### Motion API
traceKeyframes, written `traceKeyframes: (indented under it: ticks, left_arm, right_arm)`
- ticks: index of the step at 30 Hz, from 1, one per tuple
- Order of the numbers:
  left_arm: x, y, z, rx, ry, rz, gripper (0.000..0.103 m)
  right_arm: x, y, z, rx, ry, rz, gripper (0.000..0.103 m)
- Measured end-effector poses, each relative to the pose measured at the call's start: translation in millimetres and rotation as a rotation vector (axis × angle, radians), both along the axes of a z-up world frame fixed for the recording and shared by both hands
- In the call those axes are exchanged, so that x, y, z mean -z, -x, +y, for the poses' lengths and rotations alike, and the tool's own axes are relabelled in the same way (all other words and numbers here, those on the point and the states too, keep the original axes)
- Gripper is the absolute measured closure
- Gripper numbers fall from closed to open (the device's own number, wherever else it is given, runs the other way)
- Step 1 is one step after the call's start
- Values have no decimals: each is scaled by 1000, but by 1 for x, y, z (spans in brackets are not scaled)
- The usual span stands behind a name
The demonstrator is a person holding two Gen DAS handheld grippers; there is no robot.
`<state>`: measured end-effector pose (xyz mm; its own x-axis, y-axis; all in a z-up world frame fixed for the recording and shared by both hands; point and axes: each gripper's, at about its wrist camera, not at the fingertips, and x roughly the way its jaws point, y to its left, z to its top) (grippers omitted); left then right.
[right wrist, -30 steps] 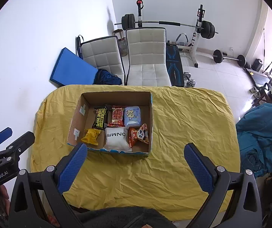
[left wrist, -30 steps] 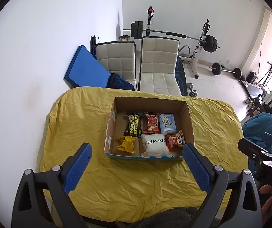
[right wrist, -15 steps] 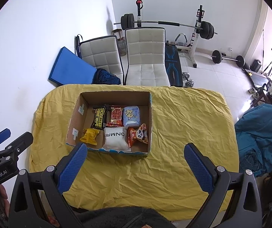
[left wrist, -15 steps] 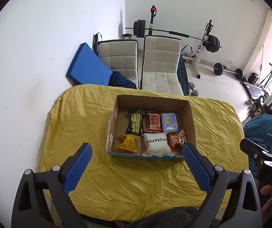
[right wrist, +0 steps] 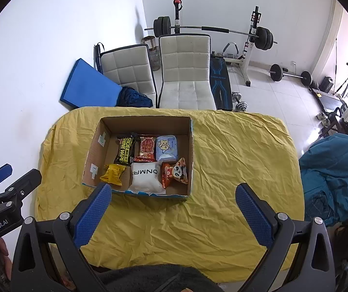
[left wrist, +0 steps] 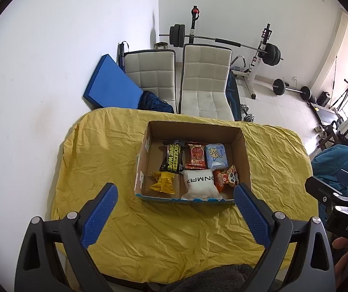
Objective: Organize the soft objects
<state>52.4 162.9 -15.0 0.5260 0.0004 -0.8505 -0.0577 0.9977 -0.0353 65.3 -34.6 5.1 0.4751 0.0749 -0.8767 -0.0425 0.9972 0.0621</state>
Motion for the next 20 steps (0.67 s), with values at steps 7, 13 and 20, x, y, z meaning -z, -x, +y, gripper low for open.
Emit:
traceKeyframes:
  ticks: [7, 13, 20]
  left_arm:
    - [2, -3, -5, 16, -11, 12, 5]
    - [0, -5, -6, 18, -3, 4, 5]
    - [-2, -7, -5, 14, 10, -13, 5]
  right_arm:
    - [1, 0, -1, 0, -1, 1, 0]
    - [4, -1, -4, 5, 0, 3, 0]
    - [6, -4, -6, 19, 4, 5, 0]
